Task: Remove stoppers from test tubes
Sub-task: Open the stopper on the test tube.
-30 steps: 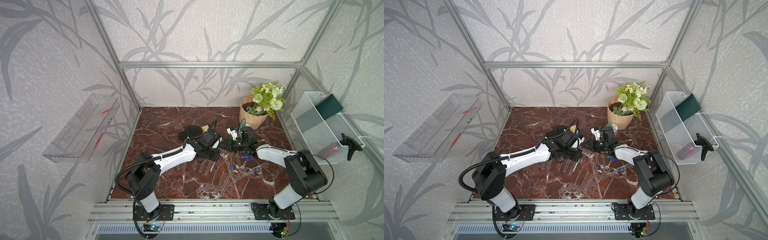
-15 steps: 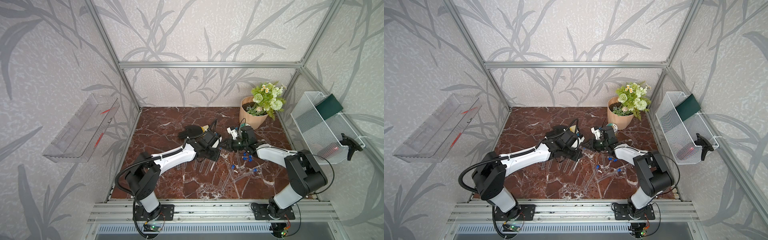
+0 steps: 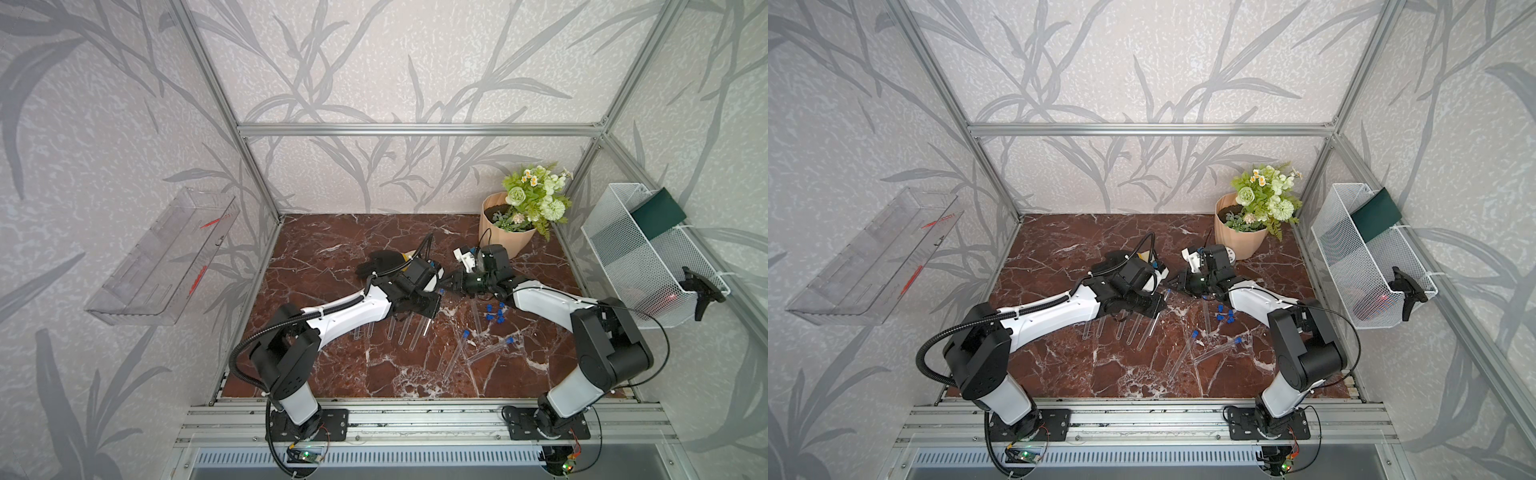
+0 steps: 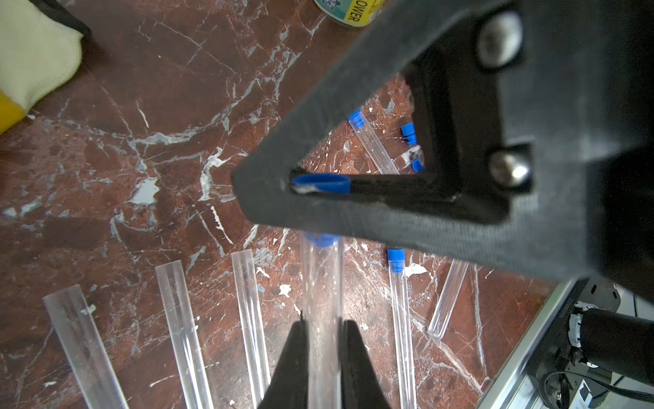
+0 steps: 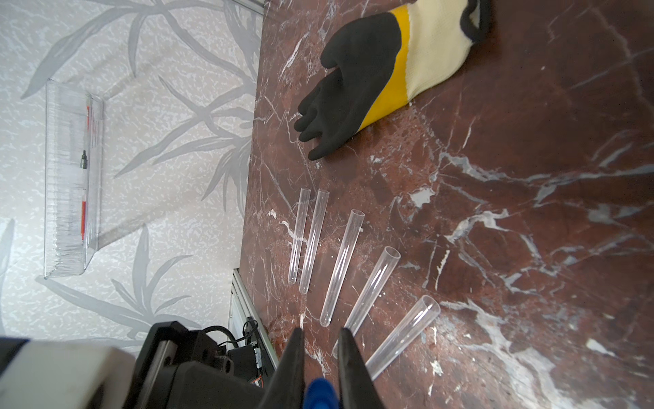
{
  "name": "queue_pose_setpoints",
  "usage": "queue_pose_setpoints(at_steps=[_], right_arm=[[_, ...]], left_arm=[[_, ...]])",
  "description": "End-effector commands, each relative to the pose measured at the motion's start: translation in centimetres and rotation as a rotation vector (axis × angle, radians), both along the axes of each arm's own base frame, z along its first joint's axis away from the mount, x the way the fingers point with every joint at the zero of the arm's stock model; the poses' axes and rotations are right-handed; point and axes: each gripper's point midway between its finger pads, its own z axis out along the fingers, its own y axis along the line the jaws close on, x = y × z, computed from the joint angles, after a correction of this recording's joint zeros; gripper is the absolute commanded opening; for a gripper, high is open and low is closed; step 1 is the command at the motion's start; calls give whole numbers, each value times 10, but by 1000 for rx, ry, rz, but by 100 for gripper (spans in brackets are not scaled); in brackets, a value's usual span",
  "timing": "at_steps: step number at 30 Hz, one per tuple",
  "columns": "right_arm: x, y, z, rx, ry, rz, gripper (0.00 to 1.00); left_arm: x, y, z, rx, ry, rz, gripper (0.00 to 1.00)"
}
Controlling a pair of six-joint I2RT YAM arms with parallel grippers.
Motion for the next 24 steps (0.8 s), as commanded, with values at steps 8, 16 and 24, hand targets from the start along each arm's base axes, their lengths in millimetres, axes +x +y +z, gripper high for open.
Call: queue_pose_setpoints(at_steps=[8, 16, 24], right_arm=[[31, -10, 35, 3, -125, -38, 3], [35, -16, 39, 8, -130, -52, 2], [36, -20, 43, 8, -145, -67, 1]], left_arm=[[-14, 9, -11, 59, 59, -17, 14], [-16, 12, -14, 62, 66, -9, 14], [-16, 10, -16, 65, 73, -11, 14]])
